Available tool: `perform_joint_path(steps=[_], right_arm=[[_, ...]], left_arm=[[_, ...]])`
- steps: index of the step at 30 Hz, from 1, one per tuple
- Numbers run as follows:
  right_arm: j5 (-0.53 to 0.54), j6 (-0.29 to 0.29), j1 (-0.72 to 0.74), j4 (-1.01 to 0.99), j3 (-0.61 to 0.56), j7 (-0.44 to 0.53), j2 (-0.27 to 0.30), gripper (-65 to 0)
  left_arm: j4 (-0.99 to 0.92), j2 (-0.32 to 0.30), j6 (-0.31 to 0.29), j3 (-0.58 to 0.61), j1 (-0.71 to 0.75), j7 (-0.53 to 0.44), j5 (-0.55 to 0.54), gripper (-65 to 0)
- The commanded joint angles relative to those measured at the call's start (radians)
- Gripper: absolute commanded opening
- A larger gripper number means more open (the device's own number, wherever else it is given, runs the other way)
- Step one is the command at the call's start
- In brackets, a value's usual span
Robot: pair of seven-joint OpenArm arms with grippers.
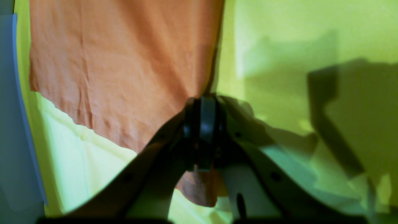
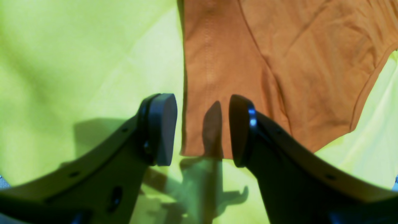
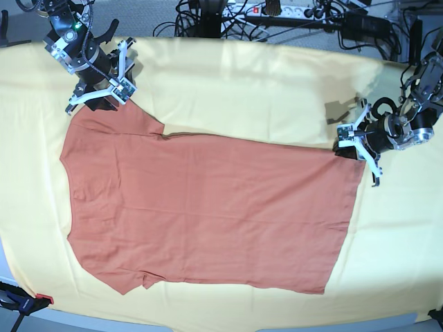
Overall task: Fold the T-shirt properly
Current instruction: 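Grasp the shirt corners with both grippers and pull them apart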
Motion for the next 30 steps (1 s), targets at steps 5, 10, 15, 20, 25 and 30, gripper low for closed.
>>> perform_joint_path(steps=[5,10,15,20,25,30], right_arm=[[0.029,0.048,-0.009,0.016,-0.003,-0.012,0.018,-33.4],[0.020,0.013,-0.006,0.004,-0.003,-0.013,0.021,-33.5],[-0.072,-0.063,-0.006,-0.037,-0.003,-0.012,0.022,-33.5],[-0.125,-0.103,-0.006,-0.040,-0.003,-0.004,0.024,-54.5],[-0.167,-0.148,-0.006,-0.028,-0.003,0.001,0.054,-65.0],[-0.177,-0.156,-0.006,0.029,-0.003,-0.002,0.148,-65.0]], left_arm=[[0.005,-0.022,-0.011,-0.006,-0.006,0.004,-0.004,-65.0],[0.005,-0.022,-0.011,-0.006,-0.006,0.004,-0.004,-65.0],[0.005,-0.022,-0.011,-0.006,-0.006,0.004,-0.004,-65.0],[0.005,-0.022,-0.011,-0.006,-0.006,0.004,-0.004,-65.0],[0.005,-0.034,0.006,-0.006,-0.010,0.003,-0.005,-65.0],[0.045,-0.071,0.001,-0.006,-0.041,0.004,-0.039,-65.0]])
